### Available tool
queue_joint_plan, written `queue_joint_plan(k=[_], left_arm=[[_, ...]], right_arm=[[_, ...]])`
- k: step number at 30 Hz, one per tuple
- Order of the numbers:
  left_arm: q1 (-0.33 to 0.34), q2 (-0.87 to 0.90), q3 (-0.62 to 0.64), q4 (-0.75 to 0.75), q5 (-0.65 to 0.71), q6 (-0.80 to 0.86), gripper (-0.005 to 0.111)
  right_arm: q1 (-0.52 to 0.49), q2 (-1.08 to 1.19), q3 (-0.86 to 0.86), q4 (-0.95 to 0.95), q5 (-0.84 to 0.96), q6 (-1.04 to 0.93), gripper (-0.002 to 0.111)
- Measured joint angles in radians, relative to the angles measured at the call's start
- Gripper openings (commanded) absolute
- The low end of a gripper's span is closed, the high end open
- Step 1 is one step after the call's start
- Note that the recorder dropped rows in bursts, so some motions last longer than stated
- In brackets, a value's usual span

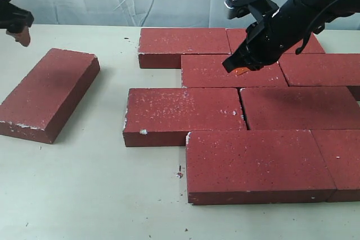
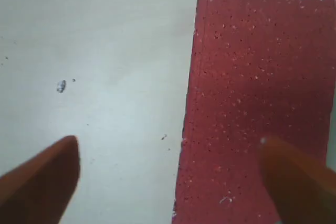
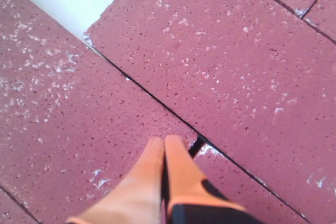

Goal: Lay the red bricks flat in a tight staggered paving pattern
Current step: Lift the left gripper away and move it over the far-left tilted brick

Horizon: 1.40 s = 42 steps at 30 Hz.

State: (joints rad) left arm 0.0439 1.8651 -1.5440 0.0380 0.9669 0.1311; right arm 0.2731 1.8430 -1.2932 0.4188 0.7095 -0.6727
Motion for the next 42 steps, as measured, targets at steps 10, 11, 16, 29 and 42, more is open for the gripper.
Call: queue_joint_plan(k=[10,11,16,29,42], left_arm=[[0.015,0.131,-0.006,-0.291,-0.016,0.308,0.105],[0.015,0.143,-0.006,-0.295,-0.026,0.320,0.105],[0.022,0.204,-0.023,-0.316,-0.057,0.339,0.105],[0.096,0.335,-0.146,-0.482,-0.076,0.341,0.097],[0.099,0.400,-0.165,-0.628,-0.028,0.550,0.079]], right_arm=[[0.000,0.000,0.000,0.009,-0.001,0.000,-0.001],[0.000,0.000,0.000,0.009,-0.001,0.000,-0.001],[0.000,0.000,0.000,0.009,-0.001,0.000,-0.001],[0.000,0.000,0.000,0.011,-0.004,0.000,-0.001],[0.000,0.000,0.000,0.013,-0.015,0.000,-0.001]])
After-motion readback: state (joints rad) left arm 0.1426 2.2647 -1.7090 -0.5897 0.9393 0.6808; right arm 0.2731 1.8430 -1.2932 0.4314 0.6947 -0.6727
